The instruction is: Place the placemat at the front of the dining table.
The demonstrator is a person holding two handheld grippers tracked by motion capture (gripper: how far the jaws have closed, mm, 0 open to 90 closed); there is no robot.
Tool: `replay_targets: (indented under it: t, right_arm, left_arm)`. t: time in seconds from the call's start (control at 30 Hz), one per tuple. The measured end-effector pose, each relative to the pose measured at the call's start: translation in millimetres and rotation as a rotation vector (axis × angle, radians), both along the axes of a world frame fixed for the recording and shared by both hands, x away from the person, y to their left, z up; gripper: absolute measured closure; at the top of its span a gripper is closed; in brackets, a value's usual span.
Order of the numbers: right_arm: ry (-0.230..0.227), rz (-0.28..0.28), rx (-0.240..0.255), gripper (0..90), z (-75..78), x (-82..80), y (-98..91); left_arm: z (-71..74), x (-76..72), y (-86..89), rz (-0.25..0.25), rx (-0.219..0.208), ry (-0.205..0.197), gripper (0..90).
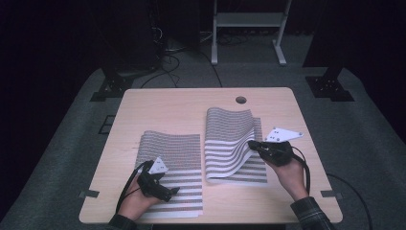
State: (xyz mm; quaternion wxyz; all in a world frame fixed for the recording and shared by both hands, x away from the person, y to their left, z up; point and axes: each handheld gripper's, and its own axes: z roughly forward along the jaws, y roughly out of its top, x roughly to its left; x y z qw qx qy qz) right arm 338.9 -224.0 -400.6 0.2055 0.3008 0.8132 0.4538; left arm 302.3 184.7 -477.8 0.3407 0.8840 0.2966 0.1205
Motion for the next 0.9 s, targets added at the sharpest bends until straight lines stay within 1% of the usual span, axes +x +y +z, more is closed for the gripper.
replay_targets:
  t: [0.13,0.27,0.3,0.37,0.5,0.57,0.63,0.67,0.7,0.73,0.87,0.9]
  right_arm:
    - [0.012,0.017,0.009,87.3,-1.9,7.7,10.5]
    - [0.034,0.038,-0.022,87.3,-10.2,15.7,23.7]
    - [0.039,0.043,-0.029,87.3,-11.6,17.1,26.2]
    - [0.042,0.055,-0.038,87.3,-14.4,20.6,33.4]
    - [0.048,0.075,-0.041,87.3,-17.3,26.0,45.8]
    - [0.049,0.088,-0.047,87.3,-19.1,28.2,51.8]
    - [0.05,0.094,-0.047,87.3,-20.2,29.2,57.1]
    - [0.05,0.1,-0.047,87.3,-20.4,29.9,58.7]
    - [0.048,0.104,-0.043,87.3,-20.5,30.4,61.2]
    - [0.047,0.107,-0.036,87.3,-20.5,30.8,62.8]
    - [0.049,0.112,-0.032,87.3,-19.7,30.3,66.5]
    - [0.048,0.114,-0.031,87.2,-19.5,30.0,66.5]
  left_arm:
    - [0.5,0.2,-0.5,0.002,0.003,0.004,0.0]
    - [2.9,2.7,-0.8,0.006,0.001,0.026,0.0]
    - [4.2,3.3,-0.5,0.014,-0.012,0.035,0.0]
    - [6.1,3.3,0.0,0.023,-0.041,0.032,0.0]
    - [12.4,2.4,-0.9,0.011,-0.076,0.021,0.0]
    - [18.4,1.0,-4.1,0.001,-0.091,0.002,0.0]
    - [24.9,0.3,-8.2,-0.008,-0.123,-0.012,0.0]
    - [29.7,1.1,-11.2,-0.025,-0.154,-0.013,0.0]
    - [33.2,2.5,-14.5,-0.037,-0.179,-0.016,3.5]
    - [36.6,4.9,-18.7,-0.046,-0.191,-0.014,3.7]
    - [47.4,14.2,-40.0,-0.093,-0.195,-0.031,3.9]
    - [47.9,15.2,-42.5,-0.097,-0.202,-0.03,4.4]
